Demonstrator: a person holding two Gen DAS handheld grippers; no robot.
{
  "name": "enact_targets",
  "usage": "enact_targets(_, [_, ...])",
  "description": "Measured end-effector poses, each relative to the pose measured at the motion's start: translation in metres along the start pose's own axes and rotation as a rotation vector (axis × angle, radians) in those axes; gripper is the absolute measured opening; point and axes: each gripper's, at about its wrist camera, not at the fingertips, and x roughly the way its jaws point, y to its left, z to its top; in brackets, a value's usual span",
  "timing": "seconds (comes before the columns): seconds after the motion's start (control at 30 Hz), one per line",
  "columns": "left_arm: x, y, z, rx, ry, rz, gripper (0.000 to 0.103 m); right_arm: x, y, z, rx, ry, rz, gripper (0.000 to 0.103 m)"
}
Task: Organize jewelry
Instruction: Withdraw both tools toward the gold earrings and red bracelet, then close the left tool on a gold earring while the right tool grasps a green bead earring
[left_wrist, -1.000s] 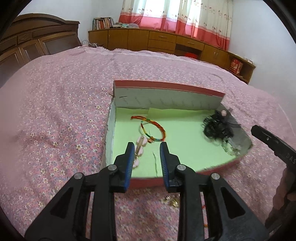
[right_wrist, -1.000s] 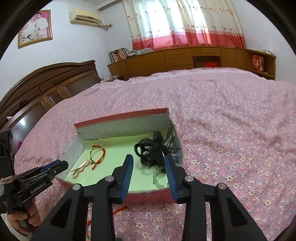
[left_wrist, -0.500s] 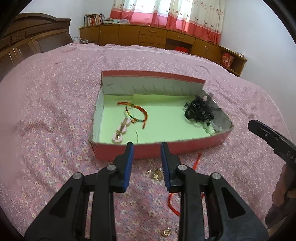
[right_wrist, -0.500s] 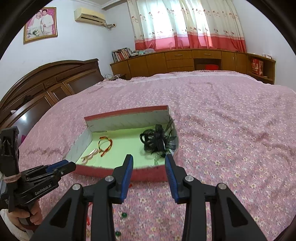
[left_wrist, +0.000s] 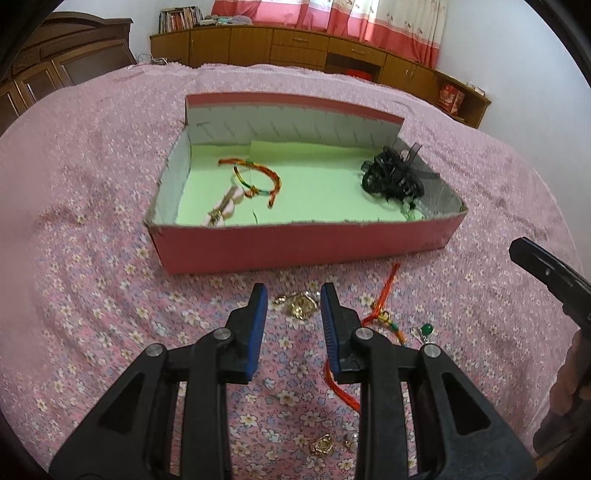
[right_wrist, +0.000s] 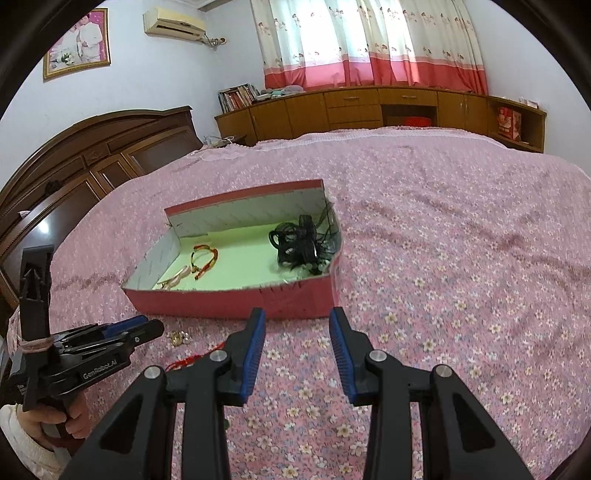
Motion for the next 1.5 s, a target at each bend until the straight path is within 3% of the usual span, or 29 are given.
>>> enact_targets(0.33, [0.023, -0.005, -0.009, 0.015, 0.055, 0.01, 0.021, 0.006, -0.01, -0.013, 0.034, 0.029, 0.008, 0.038])
enact_targets(0.63, [0.038, -0.012, -0.006, 0.034, 0.052, 0.019, 0.02, 0.011, -0.018, -0.019, 0.059, 0.045, 0.014, 0.038])
enact_targets(0.8, [0.04, -0.014, -0.005, 0.042, 0.044, 0.006, 0.008, 0.012, -0.02, -0.021, 0.063, 0.049, 0.016, 0.038])
enact_targets(1.13, [0.015, -0.009, -0.007, 0.014, 0.004, -0.03, 0.008, 0.01, -0.016, -0.02, 0.053, 0.051, 0.019, 0.038])
enact_targets(1.5, [-0.021, 0.007, -0.003, -0.025, -0.056, -0.011, 0.008, 0.008, 0.008, -0.022, 0.002, 0.074, 0.047, 0.038])
